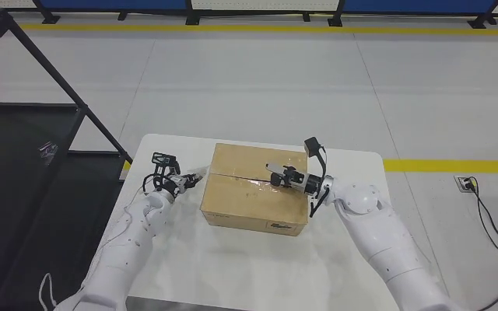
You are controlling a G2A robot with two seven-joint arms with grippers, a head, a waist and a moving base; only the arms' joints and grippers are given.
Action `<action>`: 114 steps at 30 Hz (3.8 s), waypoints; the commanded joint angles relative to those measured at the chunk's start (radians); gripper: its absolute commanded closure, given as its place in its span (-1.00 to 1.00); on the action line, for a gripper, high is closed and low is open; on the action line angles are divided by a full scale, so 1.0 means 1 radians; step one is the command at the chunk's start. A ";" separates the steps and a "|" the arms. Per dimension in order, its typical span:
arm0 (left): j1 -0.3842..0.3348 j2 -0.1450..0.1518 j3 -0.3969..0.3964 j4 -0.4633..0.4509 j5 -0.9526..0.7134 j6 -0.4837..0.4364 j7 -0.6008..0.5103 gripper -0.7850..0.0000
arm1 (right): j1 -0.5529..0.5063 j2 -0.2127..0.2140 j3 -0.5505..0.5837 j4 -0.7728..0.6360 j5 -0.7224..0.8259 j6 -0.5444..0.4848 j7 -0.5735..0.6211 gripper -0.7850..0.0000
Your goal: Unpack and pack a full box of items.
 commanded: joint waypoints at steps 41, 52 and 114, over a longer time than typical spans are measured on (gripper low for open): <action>0.038 0.033 -0.160 -0.088 -0.296 -0.041 0.208 -1.00 | -0.039 0.015 0.040 -0.035 -0.008 -0.041 -0.009 -1.00; 0.141 0.071 -0.123 -0.045 -0.102 -0.111 0.194 -1.00 | -0.066 0.023 0.052 -0.053 -0.010 -0.039 -0.005 -1.00; 0.216 0.083 -0.131 -0.358 -1.534 0.284 -0.878 -1.00 | 0.019 0.001 -0.007 0.064 0.020 -0.086 0.029 -1.00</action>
